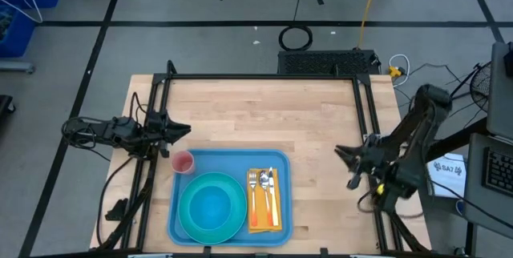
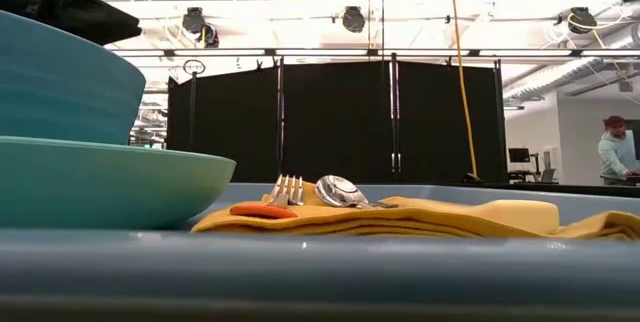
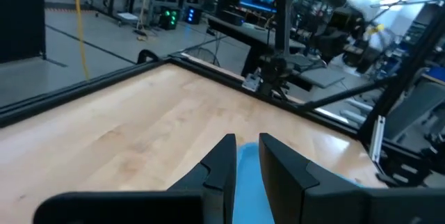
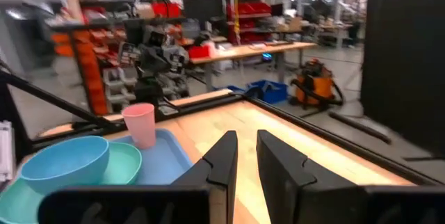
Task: Set up tray
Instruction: Return to Home Position
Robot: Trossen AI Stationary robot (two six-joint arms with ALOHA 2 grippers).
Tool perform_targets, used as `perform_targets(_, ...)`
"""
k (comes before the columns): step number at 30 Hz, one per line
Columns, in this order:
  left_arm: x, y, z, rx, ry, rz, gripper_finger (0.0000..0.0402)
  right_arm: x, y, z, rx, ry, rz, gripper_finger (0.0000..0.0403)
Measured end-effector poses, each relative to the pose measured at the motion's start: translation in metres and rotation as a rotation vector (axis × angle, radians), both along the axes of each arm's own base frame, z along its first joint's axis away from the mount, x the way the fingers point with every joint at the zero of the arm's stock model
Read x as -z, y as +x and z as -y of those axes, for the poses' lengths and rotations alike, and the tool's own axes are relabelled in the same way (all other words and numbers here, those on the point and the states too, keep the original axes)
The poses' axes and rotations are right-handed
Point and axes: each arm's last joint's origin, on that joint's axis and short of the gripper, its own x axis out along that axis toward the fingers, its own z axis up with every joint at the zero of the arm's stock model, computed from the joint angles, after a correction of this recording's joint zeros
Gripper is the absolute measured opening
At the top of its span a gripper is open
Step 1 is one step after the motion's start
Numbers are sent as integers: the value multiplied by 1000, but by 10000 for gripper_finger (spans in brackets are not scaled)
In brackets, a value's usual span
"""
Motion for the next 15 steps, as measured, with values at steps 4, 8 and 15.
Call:
perform_targets(4, 0, 1, 0, -14, 27, 6, 67, 29, -21, 29, -45, 47, 38, 45)
perform_targets(8, 8, 6, 1, 2, 58, 32, 67, 51, -31, 48, -58, 106, 65, 45)
perform_targets(15, 29, 15, 5, 67, 67, 30, 67, 52, -39, 56, -108, 73, 49, 45)
